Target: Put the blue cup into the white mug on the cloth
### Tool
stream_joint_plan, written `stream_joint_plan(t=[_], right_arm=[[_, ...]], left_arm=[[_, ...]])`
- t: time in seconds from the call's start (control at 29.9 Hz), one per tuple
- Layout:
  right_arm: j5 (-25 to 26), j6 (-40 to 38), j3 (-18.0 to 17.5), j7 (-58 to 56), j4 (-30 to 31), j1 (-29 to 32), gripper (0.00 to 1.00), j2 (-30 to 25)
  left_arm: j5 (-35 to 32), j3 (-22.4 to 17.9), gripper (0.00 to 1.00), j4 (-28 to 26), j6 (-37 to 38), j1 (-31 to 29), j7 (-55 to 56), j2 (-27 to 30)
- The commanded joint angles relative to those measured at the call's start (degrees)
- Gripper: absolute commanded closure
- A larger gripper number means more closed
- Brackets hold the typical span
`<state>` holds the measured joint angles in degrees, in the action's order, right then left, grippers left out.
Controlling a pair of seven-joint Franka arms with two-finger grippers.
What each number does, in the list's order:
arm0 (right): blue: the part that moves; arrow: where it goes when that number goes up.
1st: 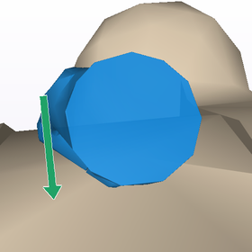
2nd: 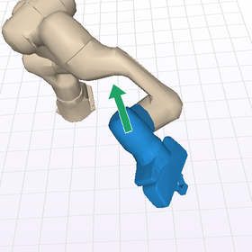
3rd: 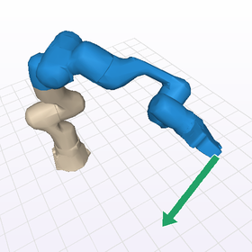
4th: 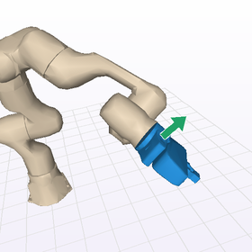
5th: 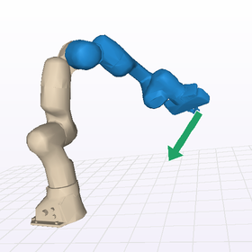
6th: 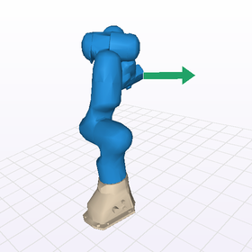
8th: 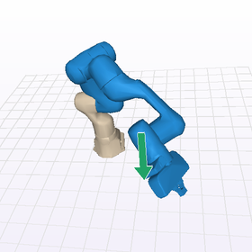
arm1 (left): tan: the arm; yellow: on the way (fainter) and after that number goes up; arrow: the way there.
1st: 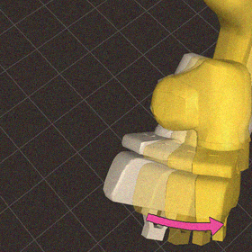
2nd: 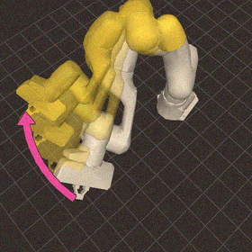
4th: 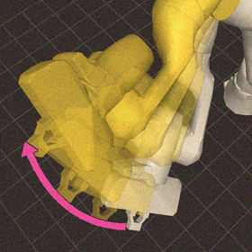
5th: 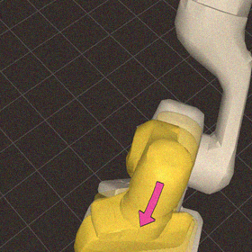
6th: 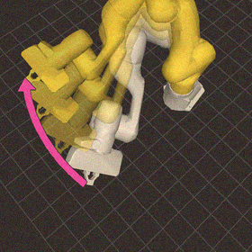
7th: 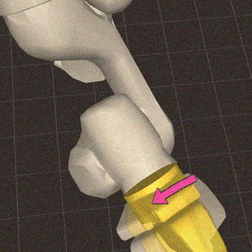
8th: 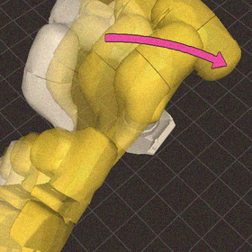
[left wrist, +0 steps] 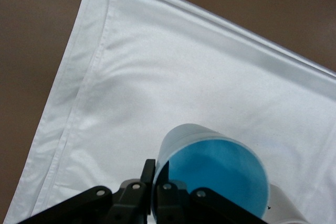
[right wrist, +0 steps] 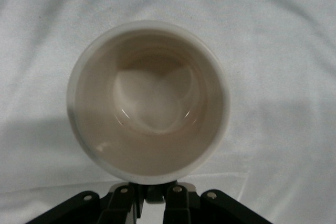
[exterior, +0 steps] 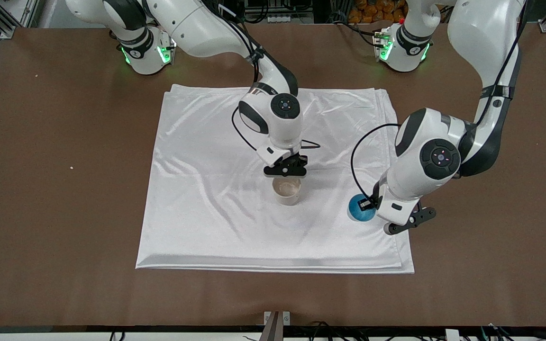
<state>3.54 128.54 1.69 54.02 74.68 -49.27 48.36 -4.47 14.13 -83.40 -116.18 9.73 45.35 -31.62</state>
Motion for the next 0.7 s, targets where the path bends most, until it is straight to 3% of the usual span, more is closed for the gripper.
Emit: stream_joint_plan(t=[0.0, 0.03, 0.07, 0.37, 0.67], right_arm=[[1.2, 0.9, 0.2, 1.5, -2.3, -0.2, 0.40, 1.6], [1.4, 1.0, 0.2, 1.5, -2.2, -0.3, 0.14, 1.6], [1.6, 0.9, 0.2, 1.5, -2.2, -0.4, 0.00, 1.5], [2.8, -1.9, 0.3, 1.4, -2.2, 0.1, 0.00, -0.9], [2.8, -11.2, 0.3, 0.8, -2.3, 1.0, 0.00, -8.4]], left_arm=[[-0.5, -0.1, 1.00, -0.8, 0.7, 1.1, 2.4, 1.0], [-0.5, -0.1, 1.00, -0.8, 0.8, 1.3, 2.4, 1.0], [-0.5, -0.1, 1.00, -0.8, 0.8, 1.3, 2.4, 1.0], [-0.5, -0.1, 1.00, -0.8, 1.0, 4.2, 5.2, 0.9], [-0.6, -0.2, 1.00, -0.8, 1.0, 8.1, 8.9, 0.7]])
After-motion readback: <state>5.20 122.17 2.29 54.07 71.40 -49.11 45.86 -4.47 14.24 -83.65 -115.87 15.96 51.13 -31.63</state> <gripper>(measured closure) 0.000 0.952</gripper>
